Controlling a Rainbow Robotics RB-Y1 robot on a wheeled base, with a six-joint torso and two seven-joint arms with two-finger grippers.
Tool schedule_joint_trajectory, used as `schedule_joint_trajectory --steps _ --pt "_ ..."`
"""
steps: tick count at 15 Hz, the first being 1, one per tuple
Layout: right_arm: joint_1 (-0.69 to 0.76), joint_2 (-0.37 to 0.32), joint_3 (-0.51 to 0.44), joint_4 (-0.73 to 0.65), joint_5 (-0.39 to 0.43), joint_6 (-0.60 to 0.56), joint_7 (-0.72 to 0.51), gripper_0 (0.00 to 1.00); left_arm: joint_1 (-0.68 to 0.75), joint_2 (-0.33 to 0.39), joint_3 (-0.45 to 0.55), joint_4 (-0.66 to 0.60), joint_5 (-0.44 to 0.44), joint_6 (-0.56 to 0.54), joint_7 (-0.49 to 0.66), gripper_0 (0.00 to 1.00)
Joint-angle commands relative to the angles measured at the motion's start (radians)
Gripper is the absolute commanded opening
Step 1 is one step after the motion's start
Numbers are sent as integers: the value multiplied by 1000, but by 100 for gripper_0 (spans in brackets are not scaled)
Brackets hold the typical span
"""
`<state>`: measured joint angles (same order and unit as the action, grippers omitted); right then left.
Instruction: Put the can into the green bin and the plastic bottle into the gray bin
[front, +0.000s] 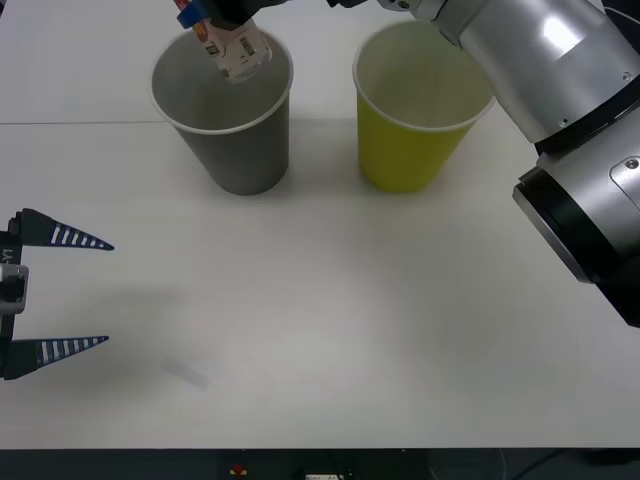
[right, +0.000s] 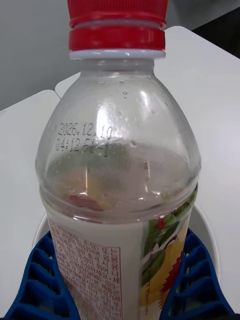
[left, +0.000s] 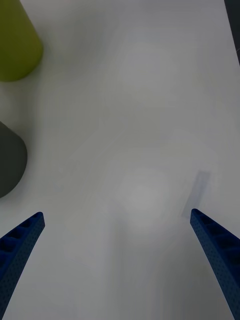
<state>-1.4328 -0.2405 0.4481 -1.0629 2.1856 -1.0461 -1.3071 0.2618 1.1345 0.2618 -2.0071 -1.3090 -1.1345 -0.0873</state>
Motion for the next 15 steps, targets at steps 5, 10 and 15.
schedule_joint_trajectory --steps 5,10,15 --pt "0 12 9 0 -10 31 0 51 0 0 0 0 0 0 0 100" --pt "3 6 7 0 -21 29 0 100 0 0 0 0 0 0 0 100" --pt "3 -36 -35 -29 -47 -28 9 100 0 0 0 0 0 0 0 100"
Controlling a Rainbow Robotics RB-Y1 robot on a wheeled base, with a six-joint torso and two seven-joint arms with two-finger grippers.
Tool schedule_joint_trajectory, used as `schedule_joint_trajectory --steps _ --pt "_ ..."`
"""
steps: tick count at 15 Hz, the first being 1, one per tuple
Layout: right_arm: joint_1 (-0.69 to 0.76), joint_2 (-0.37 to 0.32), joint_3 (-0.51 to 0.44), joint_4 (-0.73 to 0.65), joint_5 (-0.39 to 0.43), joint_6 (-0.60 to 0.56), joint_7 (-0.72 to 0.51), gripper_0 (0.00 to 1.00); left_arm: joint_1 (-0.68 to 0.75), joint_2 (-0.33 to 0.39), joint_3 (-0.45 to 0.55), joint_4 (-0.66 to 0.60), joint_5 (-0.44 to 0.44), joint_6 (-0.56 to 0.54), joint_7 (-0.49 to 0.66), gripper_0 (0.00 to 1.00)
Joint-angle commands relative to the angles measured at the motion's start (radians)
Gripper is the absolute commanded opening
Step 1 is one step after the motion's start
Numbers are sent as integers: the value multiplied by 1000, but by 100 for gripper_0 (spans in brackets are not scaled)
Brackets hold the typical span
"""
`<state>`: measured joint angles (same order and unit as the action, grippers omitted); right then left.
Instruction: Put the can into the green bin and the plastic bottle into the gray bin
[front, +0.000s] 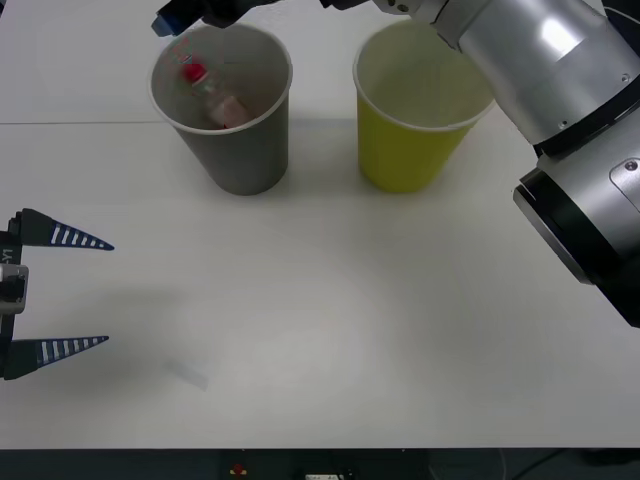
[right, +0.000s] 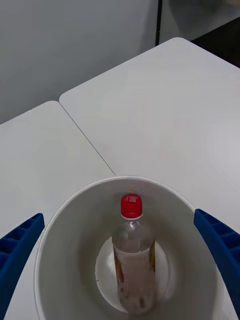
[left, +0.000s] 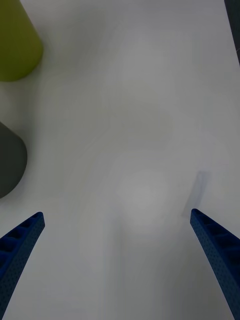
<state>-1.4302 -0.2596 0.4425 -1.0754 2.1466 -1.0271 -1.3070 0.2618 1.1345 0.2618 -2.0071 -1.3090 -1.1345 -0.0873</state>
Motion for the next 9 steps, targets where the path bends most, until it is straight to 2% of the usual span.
schedule_joint_trajectory --steps 1,4,9 --pt "1 -32 -68 -35 -16 -108 32 100 0 0 0 0 0 0 0 100" --pt "43 -86 -143 -140 -37 -231 46 100 0 0 0 0 0 0 0 100" --pt "189 -191 -240 -433 -73 -387 57 100 0 0 0 0 0 0 0 100"
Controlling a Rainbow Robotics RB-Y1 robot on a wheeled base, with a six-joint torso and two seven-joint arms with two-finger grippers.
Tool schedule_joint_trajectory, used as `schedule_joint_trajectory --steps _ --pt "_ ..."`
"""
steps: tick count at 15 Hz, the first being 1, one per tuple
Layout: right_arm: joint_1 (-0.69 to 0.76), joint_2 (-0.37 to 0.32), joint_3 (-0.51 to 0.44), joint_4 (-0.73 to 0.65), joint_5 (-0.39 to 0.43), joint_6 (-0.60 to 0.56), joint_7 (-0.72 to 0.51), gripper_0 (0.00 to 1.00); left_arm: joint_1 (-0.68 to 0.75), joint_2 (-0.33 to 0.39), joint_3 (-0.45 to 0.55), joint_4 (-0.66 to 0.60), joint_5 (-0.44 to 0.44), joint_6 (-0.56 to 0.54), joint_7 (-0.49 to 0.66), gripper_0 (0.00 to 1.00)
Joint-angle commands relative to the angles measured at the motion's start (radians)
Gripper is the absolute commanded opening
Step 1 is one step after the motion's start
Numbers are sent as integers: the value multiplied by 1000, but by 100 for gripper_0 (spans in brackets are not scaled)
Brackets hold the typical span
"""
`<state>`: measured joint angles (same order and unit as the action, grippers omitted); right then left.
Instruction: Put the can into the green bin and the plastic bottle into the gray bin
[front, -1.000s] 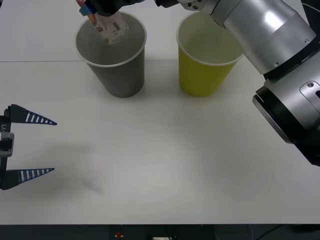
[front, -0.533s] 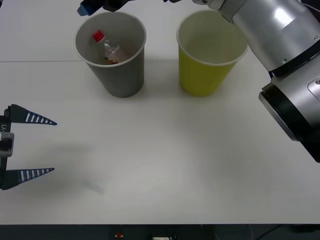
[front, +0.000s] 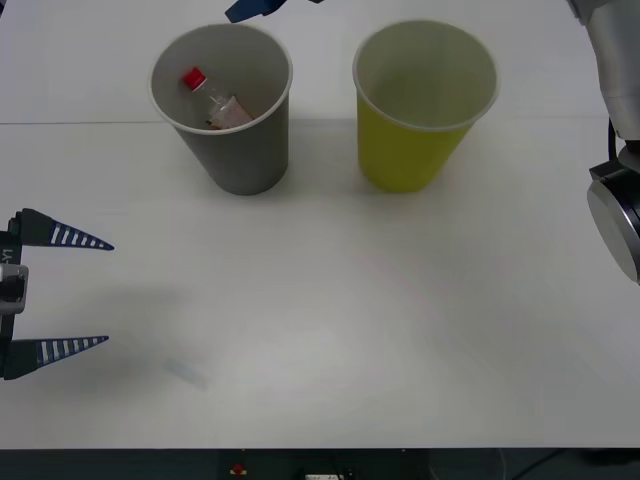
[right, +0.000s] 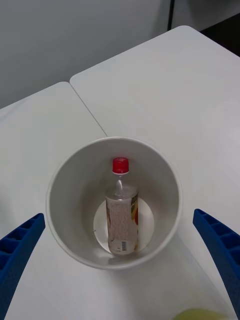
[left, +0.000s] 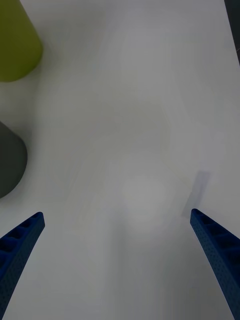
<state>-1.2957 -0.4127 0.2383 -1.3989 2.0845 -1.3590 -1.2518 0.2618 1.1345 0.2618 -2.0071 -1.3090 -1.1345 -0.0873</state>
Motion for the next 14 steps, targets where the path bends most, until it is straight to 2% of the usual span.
schedule_joint_trajectory --steps 1,8,12,14 --pt "76 -57 -47 -150 -18 -74 3 100 0 0 0 0 0 0 0 100" --pt "372 -209 -228 -413 -236 -91 152 100 0 0 0 0 0 0 0 100" --pt "562 -276 -359 -517 -371 -111 333 100 0 0 0 0 0 0 0 100" --pt "653 -298 -442 -558 -420 -170 427 100 0 0 0 0 0 0 0 100"
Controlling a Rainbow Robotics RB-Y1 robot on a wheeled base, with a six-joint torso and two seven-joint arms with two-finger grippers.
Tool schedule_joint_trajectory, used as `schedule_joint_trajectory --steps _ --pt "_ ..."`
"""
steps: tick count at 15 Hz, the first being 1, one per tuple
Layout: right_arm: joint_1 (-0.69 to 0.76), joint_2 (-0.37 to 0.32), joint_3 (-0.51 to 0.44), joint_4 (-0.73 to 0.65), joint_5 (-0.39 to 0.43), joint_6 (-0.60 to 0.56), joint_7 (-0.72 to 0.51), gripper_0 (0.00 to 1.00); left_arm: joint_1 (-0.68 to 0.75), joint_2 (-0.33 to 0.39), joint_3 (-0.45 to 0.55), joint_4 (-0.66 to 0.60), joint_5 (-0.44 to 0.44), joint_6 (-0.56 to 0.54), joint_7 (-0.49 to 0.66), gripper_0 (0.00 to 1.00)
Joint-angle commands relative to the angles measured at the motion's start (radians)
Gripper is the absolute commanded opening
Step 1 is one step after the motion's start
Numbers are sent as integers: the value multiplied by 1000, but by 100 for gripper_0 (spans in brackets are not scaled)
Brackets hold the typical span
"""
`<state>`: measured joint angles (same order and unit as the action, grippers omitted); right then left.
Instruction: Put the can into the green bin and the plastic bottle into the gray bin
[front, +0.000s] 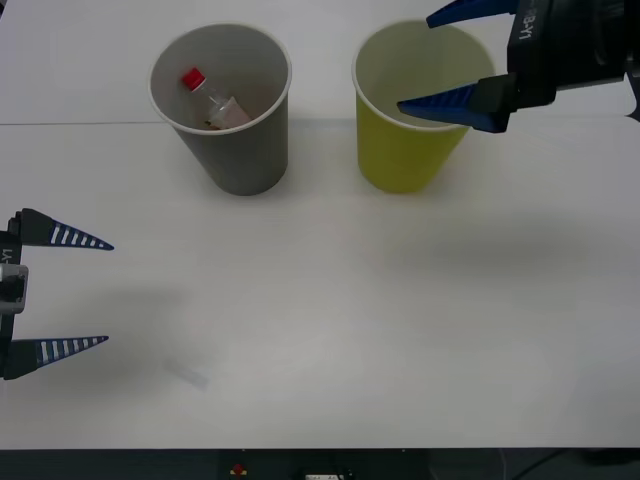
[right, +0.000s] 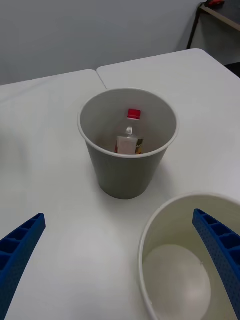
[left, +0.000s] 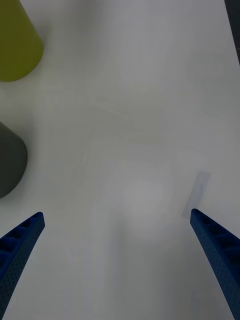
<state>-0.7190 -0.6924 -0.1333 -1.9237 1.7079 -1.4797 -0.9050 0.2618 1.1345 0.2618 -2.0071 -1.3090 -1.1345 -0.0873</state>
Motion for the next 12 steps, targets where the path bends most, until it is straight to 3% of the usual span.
schedule_joint_trajectory --steps 1,4,12 --pt "124 -22 -121 -46 -74 -88 129 100 0 0 0 0 0 0 0 100" --pt "234 -41 -204 -54 -156 -91 244 100 0 0 0 0 0 0 0 100" --pt "501 -94 -328 -54 -275 -91 505 100 0 0 0 0 0 0 0 100"
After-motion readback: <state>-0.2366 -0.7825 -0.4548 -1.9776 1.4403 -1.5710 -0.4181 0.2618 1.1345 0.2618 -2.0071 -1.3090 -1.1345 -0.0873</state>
